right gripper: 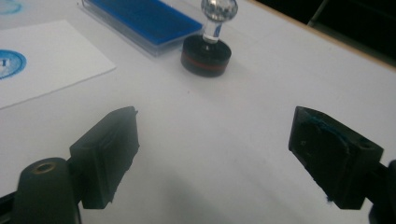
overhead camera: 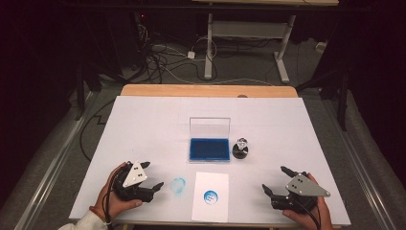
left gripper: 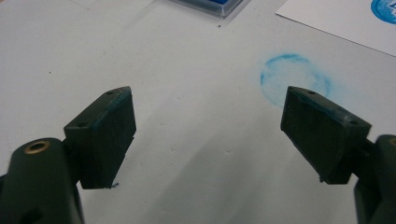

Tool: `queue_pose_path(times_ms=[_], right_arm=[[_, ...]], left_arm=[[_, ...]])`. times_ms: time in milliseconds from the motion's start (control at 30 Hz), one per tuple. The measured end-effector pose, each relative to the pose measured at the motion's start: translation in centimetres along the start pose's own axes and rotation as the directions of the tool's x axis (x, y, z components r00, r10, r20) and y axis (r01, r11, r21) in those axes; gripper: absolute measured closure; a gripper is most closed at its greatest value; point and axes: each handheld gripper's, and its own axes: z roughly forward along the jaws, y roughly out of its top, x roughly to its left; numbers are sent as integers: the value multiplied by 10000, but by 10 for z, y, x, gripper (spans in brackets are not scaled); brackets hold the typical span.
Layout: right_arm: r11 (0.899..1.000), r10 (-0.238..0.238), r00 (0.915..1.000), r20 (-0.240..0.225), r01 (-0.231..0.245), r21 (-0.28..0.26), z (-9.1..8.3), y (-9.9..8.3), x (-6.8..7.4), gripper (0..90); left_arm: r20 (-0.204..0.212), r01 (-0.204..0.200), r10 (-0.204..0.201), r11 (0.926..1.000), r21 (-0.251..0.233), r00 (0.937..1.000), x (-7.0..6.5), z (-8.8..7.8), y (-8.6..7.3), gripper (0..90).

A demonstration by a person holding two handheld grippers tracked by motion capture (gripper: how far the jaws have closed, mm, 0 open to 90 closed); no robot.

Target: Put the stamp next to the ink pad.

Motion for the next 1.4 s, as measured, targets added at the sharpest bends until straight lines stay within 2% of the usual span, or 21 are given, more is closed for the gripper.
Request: queue_pose_path(times_ms=[133,233,600,767,1400], right_arm=[[9999,112,9999,46,-113,121,2,-2,-1,165],[9996,-167,9999,30,167,214,3,-1,2,165],[9994,-328,9993,195,329,-78,0,6,3,164],[9993,-199,9993,316,208,-299,-3,7,1,164],[9993,-263,9992,288,271,-258,-3,7,1,165]], left_arm=[[-3,-53,53,10000,23,10000,-2,-1,0,178],[-5,-148,148,9999,-71,9999,-4,-3,0,178],[-21,-87,87,10000,41,10000,-2,-3,-3,178],[-10,-118,118,9999,70,9999,-3,-2,-2,178],[17,-91,91,9999,143,10000,-3,0,-2,178]])
